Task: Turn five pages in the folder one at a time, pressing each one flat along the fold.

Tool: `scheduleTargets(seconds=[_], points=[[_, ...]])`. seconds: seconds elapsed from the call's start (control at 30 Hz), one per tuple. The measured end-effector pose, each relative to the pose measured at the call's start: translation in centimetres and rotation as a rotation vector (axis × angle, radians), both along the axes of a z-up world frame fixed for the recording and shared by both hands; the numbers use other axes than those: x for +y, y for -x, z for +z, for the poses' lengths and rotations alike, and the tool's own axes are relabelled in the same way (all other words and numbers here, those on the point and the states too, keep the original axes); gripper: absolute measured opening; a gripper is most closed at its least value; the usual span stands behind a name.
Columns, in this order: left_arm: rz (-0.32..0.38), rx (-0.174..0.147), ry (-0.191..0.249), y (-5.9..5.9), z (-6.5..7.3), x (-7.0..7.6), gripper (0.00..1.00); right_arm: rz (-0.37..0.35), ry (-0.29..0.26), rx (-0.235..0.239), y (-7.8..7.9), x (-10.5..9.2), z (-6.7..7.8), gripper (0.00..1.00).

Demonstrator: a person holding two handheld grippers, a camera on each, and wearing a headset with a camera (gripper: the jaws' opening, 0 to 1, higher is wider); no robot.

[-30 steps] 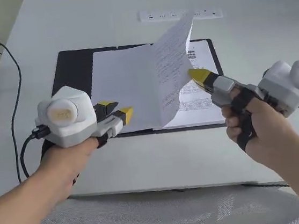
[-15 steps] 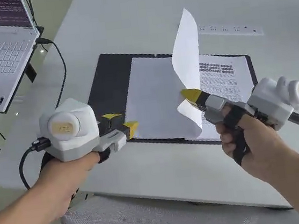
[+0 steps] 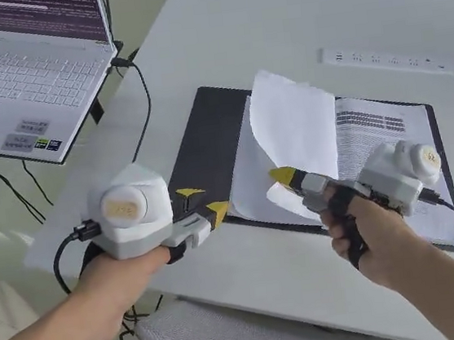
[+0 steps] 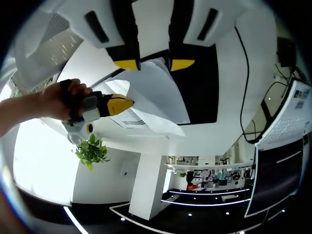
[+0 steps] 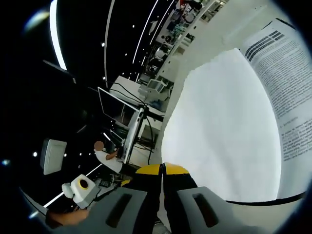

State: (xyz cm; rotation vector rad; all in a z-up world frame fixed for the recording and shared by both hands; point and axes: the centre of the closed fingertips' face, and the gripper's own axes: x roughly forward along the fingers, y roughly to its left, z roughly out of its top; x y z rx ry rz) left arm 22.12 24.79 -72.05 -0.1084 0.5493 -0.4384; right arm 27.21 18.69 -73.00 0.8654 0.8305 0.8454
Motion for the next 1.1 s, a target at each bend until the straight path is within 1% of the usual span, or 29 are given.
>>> scheduleTargets(seconds=[0.03, 0.1, 0.13, 0.27, 0.43, 0.5, 0.57, 0.7, 0.73, 0.8, 0.83, 0.9, 0.93, 1.0, 1.07, 1.1], points=[[-0.001, 0.003, -0.002, 0.0, -0.2, 0.1, 0.21, 0.007, 0.006, 0.017, -0.1, 0.3, -0.7, 0.0], [0.002, 0.009, -0.003, 0.1, -0.4, 0.3, 0.21, 0.022, 0.031, 0.023, -0.4, 0.8, -2.0, 0.0], [0.005, 0.009, 0.002, 0.1, -0.5, 0.4, 0.21, 0.03, 0.038, 0.04, -0.4, 0.9, -2.6, 0.0], [0.009, 0.019, 0.009, 0.3, -1.0, 1.0, 0.21, 0.065, 0.068, 0.053, -0.4, 2.1, -4.4, 0.0], [0.019, 0.033, 0.011, 0.5, -1.6, 1.6, 0.21, 0.077, 0.097, 0.069, -0.3, 2.9, -6.1, 0.0], [0.023, 0.035, 0.015, 0.4, -1.8, 1.8, 0.21, 0.079, 0.1, 0.089, -0.2, 3.0, -6.8, 0.0], [0.024, 0.034, 0.011, 0.4, -1.8, 2.0, 0.21, 0.086, 0.109, 0.088, -0.1, 3.2, -7.3, 0.0], [0.026, 0.042, 0.007, 0.4, -2.2, 2.3, 0.21, 0.08, 0.117, 0.107, 0.1, 3.1, -8.0, 0.0], [0.025, 0.04, 0.007, 0.3, -2.3, 2.3, 0.21, 0.081, 0.115, 0.108, 0.1, 3.1, -8.1, 0.0], [0.027, 0.046, 0.011, 0.2, -2.6, 2.2, 0.21, 0.079, 0.11, 0.126, 0.2, 3.1, -8.4, 0.0], [0.024, 0.048, 0.006, 0.0, -2.8, 2.1, 0.21, 0.075, 0.101, 0.123, 0.2, 3.1, -8.4, 0.0], [0.019, 0.051, 0.005, -0.2, -3.1, 1.9, 0.21, 0.069, 0.082, 0.141, 0.3, 3.1, -8.3, 0.03], [0.016, 0.051, 0.001, -0.3, -3.2, 1.8, 0.21, 0.074, 0.07, 0.14, 0.5, 3.3, -8.2, 0.05], [0.011, 0.056, -0.001, -0.5, -3.4, 1.6, 0.21, 0.093, 0.038, 0.168, 1.0, 3.6, -7.9, 0.08], [0.007, 0.055, -0.003, -0.7, -3.6, 1.4, 0.21, 0.094, 0.038, 0.156, 1.1, 3.6, -7.7, 0.06], [0.005, 0.056, -0.004, -0.8, -3.7, 1.3, 0.21, 0.091, 0.034, 0.157, 1.1, 3.6, -7.6, 0.06]])
